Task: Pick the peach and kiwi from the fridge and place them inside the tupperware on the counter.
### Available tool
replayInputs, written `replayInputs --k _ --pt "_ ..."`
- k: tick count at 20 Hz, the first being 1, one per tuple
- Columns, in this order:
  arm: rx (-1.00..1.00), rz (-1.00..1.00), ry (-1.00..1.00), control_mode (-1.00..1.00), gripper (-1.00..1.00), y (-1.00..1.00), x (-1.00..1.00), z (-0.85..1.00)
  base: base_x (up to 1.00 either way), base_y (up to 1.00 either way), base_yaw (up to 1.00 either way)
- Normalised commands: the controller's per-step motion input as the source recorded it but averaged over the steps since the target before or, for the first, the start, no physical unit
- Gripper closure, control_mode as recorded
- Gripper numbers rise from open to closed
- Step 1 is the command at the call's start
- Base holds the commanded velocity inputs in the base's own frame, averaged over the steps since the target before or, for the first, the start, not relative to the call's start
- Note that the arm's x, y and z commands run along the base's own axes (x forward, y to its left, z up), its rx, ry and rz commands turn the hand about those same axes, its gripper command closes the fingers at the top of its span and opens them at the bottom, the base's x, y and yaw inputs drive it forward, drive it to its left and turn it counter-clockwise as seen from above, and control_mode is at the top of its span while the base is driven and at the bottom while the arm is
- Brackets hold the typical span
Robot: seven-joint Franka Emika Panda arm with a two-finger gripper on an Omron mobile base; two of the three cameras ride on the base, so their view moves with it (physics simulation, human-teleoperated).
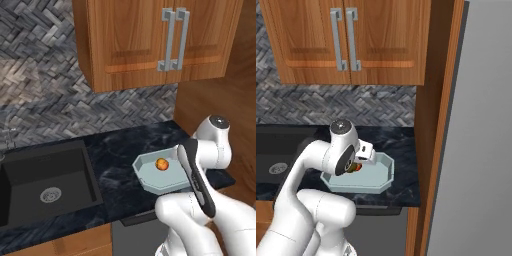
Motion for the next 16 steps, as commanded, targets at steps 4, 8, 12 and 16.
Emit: replayInputs --k 4,8,12,16 --pt "0.00 0.00 0.00 -1.00 1.00 -0.05 0.37 -0.30 0.00 0.00 0.00" --pt "0.00 0.00 0.00 -1.00 1.00 -0.02 0.25 -0.29 0.00 0.00 0.00" --pt "0.00 0.00 0.00 -1.00 1.00 -0.01 0.26 -0.30 0.00 0.00 0.00" --pt "0.00 0.00 0.00 -1.00 1.00 0.00 0.26 -0.26 0.00 0.00 0.00"
